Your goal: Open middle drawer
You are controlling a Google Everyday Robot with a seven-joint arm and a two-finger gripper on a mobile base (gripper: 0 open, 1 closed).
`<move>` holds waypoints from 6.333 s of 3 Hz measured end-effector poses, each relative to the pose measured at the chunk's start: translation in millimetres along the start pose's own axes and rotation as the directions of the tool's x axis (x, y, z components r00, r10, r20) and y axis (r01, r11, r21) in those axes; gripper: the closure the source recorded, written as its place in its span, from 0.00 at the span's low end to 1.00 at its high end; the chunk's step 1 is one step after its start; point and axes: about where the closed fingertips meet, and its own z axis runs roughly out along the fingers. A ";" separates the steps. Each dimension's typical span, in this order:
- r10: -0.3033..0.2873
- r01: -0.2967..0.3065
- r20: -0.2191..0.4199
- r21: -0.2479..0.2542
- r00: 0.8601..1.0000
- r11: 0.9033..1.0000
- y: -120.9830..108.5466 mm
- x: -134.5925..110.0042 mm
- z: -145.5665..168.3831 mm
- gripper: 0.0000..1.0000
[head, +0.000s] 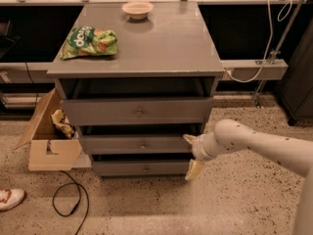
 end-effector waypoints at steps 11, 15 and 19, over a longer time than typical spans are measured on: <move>-0.109 0.109 -0.109 -0.004 0.988 0.994 -72.6 -17.3 114.7 0.73; -0.112 0.111 -0.110 -0.014 0.988 0.994 -70.8 -17.3 115.0 0.00; -0.086 0.004 -0.226 -0.340 0.970 0.940 10.4 10.0 103.1 0.38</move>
Offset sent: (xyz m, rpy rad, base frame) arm 0.0881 0.0188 -0.0522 -0.1479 -0.1527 -0.0321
